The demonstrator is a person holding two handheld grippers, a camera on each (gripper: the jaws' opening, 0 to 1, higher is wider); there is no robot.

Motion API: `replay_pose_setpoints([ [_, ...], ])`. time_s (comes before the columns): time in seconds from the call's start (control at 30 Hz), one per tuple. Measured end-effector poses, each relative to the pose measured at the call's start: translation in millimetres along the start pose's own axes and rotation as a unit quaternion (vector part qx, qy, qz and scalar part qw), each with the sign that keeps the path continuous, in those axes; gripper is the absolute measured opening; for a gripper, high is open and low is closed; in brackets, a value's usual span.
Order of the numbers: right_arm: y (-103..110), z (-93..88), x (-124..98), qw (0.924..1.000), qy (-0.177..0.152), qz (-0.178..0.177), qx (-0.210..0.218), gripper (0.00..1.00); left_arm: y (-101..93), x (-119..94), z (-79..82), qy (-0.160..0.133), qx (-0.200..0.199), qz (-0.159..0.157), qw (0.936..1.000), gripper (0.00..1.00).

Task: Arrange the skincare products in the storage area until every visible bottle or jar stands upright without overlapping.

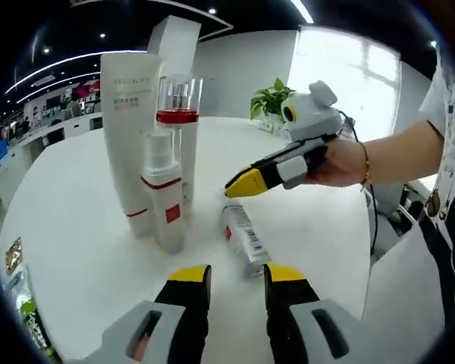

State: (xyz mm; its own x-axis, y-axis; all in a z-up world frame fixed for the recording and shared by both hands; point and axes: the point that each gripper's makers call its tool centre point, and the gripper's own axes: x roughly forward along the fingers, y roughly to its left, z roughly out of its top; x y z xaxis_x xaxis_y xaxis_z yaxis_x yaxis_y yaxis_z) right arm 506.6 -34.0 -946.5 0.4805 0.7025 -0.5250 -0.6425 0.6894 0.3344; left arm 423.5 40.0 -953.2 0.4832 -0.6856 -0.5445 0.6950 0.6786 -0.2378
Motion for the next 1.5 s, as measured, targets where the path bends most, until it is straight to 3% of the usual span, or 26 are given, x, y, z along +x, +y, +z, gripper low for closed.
replay_pose_setpoints([
  [0.23,24.3,-21.0,-8.5,0.9992,0.025,0.029,-0.011,0.17,-2.8,-10.2,-10.2,0.008,-0.006,-0.017,0.9998,0.29],
  [0.47,51.4,-39.2,-13.7,0.996,0.046,0.074,-0.022,0.17,5.8,-18.6,-23.6,0.032,0.057,-0.018,0.9977,0.29],
  [0.73,74.0,-54.5,-20.0,0.9854,0.082,0.121,-0.087,0.17,9.9,-25.2,-36.1,0.059,0.115,-0.028,0.9912,0.24],
  [0.93,70.2,-44.5,-16.7,0.9803,0.066,0.115,-0.146,0.24,7.5,-29.2,-40.3,0.068,0.131,-0.049,0.9878,0.2],
  [1.03,70.8,-46.5,-11.4,0.9685,0.079,0.125,-0.2,0.26,6.7,-31.2,-42.4,0.076,0.141,-0.061,0.9852,0.2],
  [1.1,76.6,-49.6,-7.8,0.9658,0.086,0.147,-0.195,0.29,6.1,-32.3,-44.1,0.083,0.146,-0.069,0.9835,0.2],
  [1.2,77.0,-56.8,-3.9,0.956,0.101,0.16,-0.224,0.32,3.1,-35.4,-47.3,0.095,0.16,-0.084,0.9788,0.19],
  [1.37,86.1,-63.9,-4.6,0.9455,0.113,0.191,-0.238,0.3,-0.5,-38.5,-49.7,0.105,0.172,-0.1,0.9744,0.2],
  [1.5,86.8,-71.8,-4.3,0.9326,0.13,0.198,-0.272,0.26,-1.6,-40.0,-50.3,0.109,0.174,-0.106,0.9729,0.2],
])
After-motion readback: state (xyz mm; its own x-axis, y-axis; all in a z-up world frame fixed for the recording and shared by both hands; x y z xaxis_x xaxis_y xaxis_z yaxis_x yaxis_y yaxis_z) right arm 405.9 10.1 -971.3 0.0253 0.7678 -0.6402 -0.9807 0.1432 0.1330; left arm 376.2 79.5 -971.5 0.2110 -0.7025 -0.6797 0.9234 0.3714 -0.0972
